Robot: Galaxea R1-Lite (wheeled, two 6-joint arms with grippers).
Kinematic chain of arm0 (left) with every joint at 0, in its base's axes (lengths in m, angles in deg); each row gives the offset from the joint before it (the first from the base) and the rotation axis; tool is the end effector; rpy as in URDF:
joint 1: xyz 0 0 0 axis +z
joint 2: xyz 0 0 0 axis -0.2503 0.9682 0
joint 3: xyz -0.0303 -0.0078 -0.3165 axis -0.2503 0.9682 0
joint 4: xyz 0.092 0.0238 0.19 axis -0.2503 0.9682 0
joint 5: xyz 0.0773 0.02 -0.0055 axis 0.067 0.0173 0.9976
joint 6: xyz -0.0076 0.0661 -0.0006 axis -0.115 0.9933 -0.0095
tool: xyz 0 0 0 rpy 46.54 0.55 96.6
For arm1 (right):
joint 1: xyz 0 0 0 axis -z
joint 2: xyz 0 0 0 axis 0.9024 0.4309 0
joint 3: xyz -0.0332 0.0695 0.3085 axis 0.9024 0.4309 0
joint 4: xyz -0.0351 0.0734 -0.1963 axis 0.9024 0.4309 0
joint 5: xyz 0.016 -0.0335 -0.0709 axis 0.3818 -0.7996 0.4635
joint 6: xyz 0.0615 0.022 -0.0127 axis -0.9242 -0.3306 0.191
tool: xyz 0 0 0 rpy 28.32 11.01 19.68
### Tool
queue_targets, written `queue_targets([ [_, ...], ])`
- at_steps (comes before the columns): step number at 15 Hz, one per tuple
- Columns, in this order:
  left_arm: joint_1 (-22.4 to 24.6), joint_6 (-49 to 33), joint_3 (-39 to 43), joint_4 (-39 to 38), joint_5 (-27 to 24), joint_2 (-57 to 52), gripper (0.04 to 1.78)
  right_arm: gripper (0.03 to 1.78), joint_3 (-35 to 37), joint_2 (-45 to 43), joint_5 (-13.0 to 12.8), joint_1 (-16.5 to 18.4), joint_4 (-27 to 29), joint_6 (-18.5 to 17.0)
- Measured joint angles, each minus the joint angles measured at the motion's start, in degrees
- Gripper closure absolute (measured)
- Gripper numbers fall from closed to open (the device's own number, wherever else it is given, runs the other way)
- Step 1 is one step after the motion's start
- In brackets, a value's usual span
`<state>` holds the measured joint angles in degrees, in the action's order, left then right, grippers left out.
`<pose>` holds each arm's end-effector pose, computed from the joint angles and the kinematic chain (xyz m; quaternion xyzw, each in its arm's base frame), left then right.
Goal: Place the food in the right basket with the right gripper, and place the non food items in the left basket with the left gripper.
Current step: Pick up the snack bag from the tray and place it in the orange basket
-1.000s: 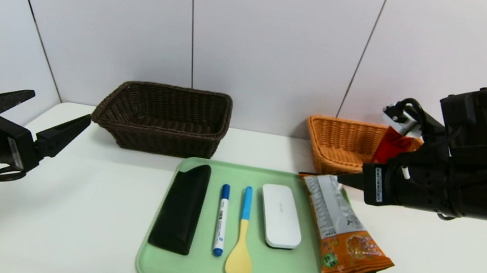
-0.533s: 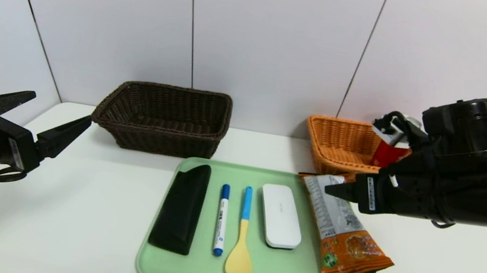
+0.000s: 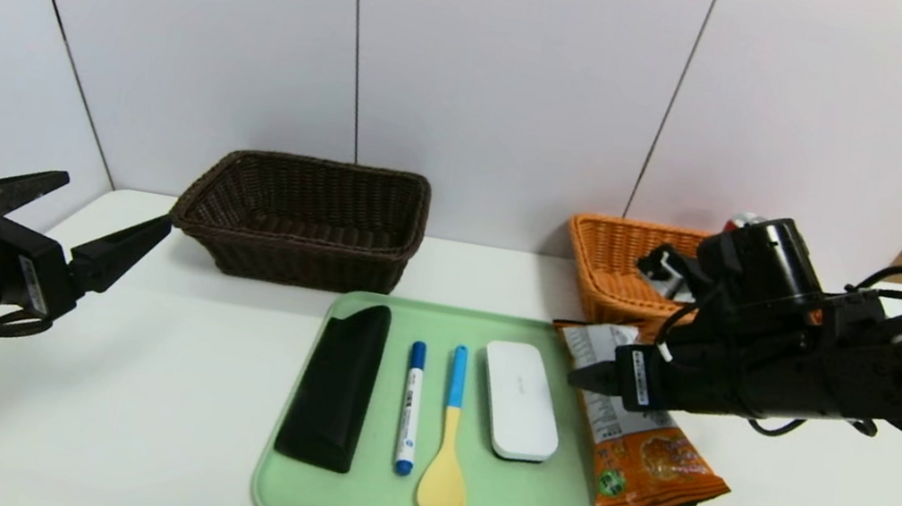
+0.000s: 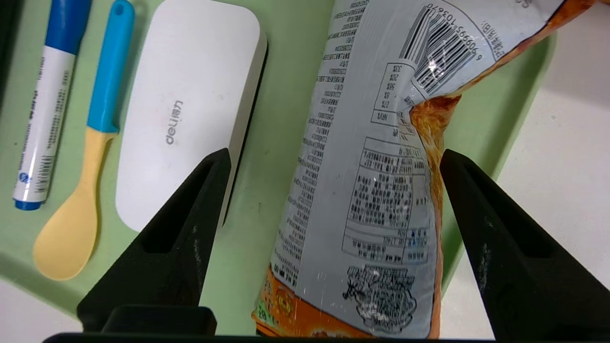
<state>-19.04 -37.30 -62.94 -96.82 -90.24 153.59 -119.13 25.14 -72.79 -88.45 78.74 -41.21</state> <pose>0.2205 -0.0270 0.2059 0.0466 -0.0243 -0.1096 0.9926 0.3289 0.1523 0.1373 -0.0069 0.4086 0.2004 0.8904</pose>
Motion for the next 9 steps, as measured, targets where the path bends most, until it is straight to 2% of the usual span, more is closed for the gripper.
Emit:
queue_targets([
  [6,0.0,-0.6,0.0,0.0,0.0,0.0,0.13,0.18,-0.5,3.6,-1.0,0.1,0.0,-0.1],
  [9,0.0,-0.8,0.1,0.0,0.0,0.1,0.13,0.63,-0.5,3.8,-0.9,0.2,0.0,0.0],
])
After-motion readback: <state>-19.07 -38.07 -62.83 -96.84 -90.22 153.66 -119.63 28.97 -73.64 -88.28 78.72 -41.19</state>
